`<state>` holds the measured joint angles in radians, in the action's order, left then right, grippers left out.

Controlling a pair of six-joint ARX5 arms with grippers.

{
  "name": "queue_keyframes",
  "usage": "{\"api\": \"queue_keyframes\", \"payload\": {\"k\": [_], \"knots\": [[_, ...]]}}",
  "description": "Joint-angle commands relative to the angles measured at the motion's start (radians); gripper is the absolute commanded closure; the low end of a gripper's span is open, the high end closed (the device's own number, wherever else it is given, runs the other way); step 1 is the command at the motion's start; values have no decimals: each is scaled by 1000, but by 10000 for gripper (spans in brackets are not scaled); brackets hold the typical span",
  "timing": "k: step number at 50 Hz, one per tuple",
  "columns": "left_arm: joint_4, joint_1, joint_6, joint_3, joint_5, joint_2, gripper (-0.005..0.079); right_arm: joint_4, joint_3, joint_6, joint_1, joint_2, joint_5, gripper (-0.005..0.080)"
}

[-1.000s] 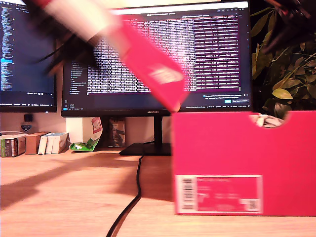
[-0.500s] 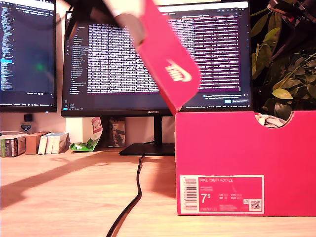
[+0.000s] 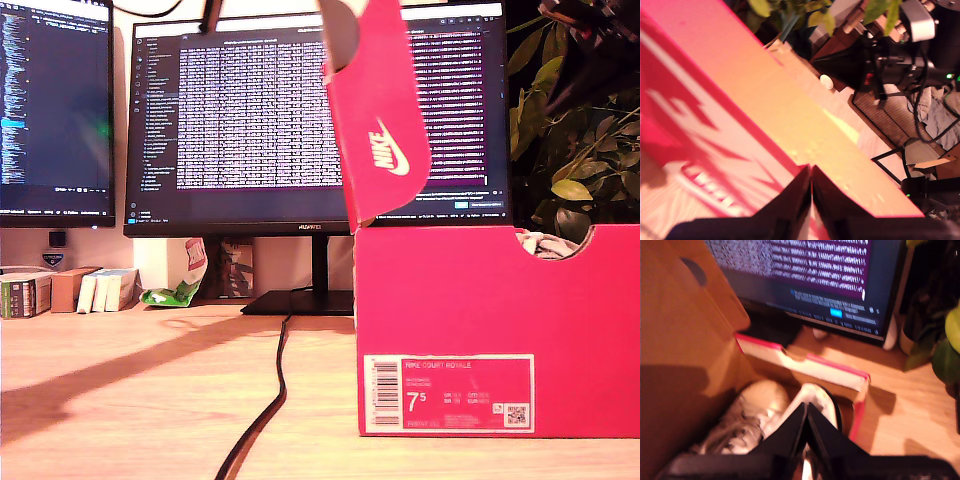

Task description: Close the red shoebox by pushing the lid with your left arm and holding the box in place with your right arm

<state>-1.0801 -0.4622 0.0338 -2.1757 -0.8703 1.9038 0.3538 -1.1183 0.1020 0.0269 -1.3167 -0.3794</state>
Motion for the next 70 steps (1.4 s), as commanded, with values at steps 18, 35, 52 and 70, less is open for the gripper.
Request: {"api": "queue_keyframes", "payload": {"k": [18,35,52,70], "knots": [[104,-103,27,-5,32,8,761,-129,-6,-103,-3,0,-88,764],[-97,-16,-55,-6,440,0,761,19,-7,-28,-4,-1,-29,764],[-208,154,-95,-4,558,13,761,132,-7,53,-9,-90,35,764],[-193,272,-120,37,557,53,761,106,-7,84,-11,-233,77,764]]}}
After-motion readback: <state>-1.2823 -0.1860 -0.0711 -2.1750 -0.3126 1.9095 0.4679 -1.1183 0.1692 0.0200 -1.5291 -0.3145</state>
